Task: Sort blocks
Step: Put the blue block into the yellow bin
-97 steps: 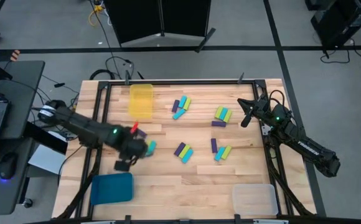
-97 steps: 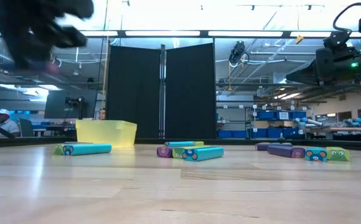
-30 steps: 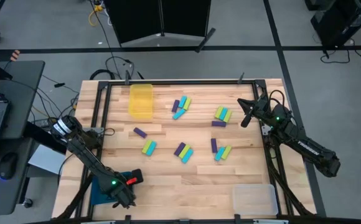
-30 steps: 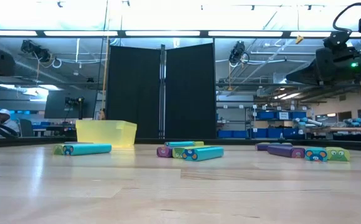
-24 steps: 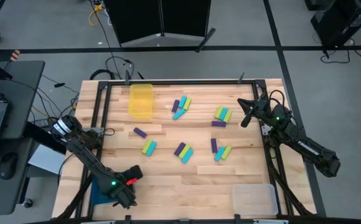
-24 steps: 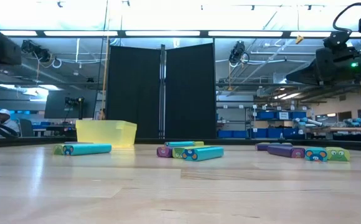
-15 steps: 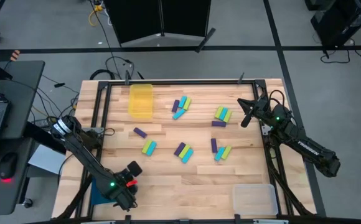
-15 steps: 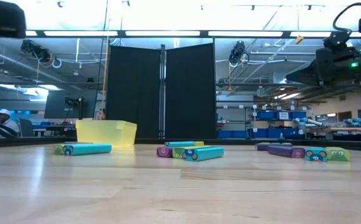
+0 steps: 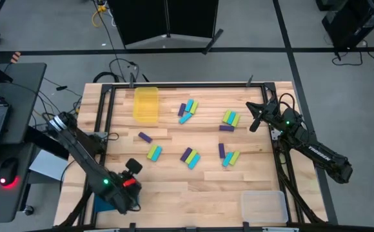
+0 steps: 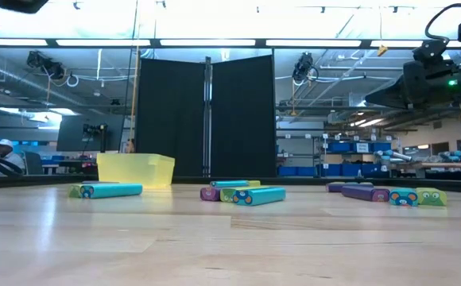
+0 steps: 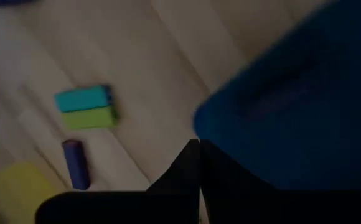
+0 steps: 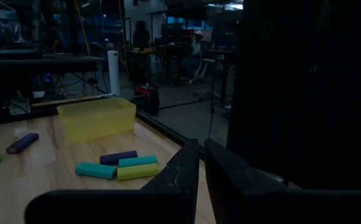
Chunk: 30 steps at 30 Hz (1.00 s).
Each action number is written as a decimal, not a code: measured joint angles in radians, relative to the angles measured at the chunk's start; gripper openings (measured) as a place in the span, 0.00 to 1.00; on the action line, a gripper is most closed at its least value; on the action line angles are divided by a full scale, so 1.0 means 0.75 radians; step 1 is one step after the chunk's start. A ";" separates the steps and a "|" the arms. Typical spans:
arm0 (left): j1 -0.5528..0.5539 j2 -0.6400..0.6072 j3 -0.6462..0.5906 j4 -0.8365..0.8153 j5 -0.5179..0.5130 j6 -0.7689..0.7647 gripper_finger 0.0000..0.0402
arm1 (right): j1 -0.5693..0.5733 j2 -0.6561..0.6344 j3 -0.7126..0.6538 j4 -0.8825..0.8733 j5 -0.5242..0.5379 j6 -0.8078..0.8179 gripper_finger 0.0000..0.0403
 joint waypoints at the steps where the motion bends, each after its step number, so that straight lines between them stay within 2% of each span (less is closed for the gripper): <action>1: 0.008 -0.034 -0.010 0.027 -0.021 -0.027 0.02 | 0.000 0.000 0.000 0.000 0.000 0.000 0.10; 5: 0.055 -0.155 -0.070 0.181 -0.088 -0.049 0.01 | 0.000 0.000 0.000 0.000 0.000 0.000 0.10; 11: 0.191 -0.306 -0.221 0.483 -0.144 0.066 0.01 | 0.000 0.000 0.000 0.000 0.000 0.000 0.10; 15: 0.292 -0.393 -0.403 0.879 -0.120 0.213 0.01 | 0.000 0.000 0.000 0.000 0.000 0.000 0.10; 19: 0.411 -0.419 -0.623 1.345 -0.006 0.316 0.01 | 0.000 0.000 0.000 0.000 0.000 0.000 0.10; 22: 0.498 -0.415 -0.755 1.639 0.063 0.322 0.01 | 0.000 0.000 0.000 0.000 0.000 0.000 0.10; 30: 0.754 -0.367 -1.012 2.321 0.088 0.281 0.02 | 0.000 0.000 0.000 0.000 0.000 0.000 0.10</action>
